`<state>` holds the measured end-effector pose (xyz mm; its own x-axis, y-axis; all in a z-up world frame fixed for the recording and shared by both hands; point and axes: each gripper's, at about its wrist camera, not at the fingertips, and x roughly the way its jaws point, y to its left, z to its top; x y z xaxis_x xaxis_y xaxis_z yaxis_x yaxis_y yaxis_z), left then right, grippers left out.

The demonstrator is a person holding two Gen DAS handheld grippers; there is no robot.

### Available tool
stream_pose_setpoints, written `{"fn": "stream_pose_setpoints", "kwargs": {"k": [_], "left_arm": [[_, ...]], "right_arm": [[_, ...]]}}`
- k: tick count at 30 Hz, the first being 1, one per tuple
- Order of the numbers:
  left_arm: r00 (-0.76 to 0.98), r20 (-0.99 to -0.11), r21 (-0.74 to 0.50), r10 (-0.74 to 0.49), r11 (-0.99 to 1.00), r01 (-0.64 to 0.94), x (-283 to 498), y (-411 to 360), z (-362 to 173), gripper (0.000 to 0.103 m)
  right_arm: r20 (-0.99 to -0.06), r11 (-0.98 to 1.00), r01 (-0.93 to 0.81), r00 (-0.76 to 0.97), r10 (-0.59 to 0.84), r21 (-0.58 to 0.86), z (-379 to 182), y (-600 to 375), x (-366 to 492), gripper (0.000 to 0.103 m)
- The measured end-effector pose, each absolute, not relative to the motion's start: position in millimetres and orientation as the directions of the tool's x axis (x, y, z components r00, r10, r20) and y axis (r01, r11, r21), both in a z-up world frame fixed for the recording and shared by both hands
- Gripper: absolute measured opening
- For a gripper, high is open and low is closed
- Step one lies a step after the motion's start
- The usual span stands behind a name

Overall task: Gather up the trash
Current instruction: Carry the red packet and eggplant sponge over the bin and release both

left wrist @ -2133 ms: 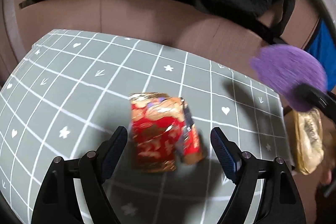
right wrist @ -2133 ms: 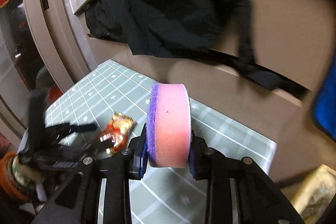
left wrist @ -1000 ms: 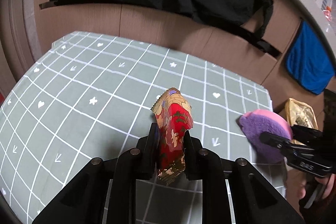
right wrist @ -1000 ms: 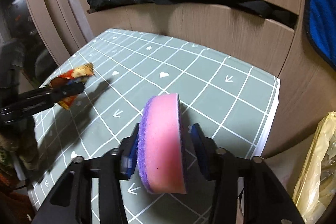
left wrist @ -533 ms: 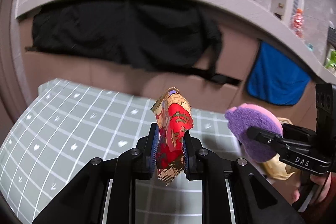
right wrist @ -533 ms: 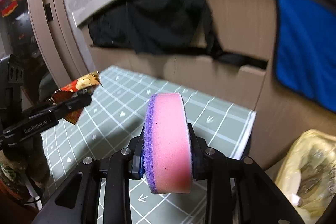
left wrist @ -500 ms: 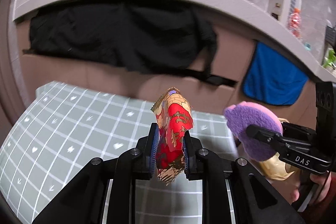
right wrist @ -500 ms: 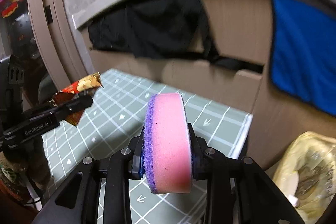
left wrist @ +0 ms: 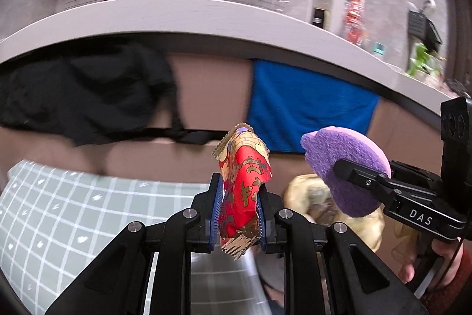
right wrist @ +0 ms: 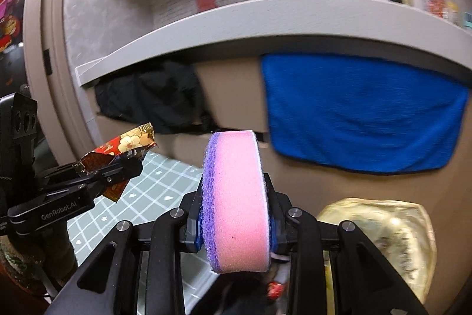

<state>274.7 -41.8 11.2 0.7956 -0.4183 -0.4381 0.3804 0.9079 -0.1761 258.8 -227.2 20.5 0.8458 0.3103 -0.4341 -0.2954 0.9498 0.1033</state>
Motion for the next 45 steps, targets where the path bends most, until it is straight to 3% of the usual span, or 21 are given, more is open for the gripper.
{"fn": "stream_pose_setpoints", "kwargs": {"k": [8, 19, 45], "left_arm": [[0.734, -0.442, -0.179, -0.516, 0.852, 0.492, 279, -120, 7, 0.021], [0.689, -0.466, -0.195, -0.555, 0.824, 0.532, 289, -176, -10, 0.021], [0.610, -0.577, -0.247, -0.543, 0.828, 0.504, 337, -222, -83, 0.021]], "right_arm": [[-0.428, 0.980, -0.163, 0.882, 0.198, 0.116, 18, -299, 242, 0.029], [-0.443, 0.988, -0.055, 0.889, 0.113, 0.142, 3, -361, 232, 0.029], [-0.545, 0.972, 0.009, 0.829, 0.124, 0.234, -69, -407, 277, 0.029]]}}
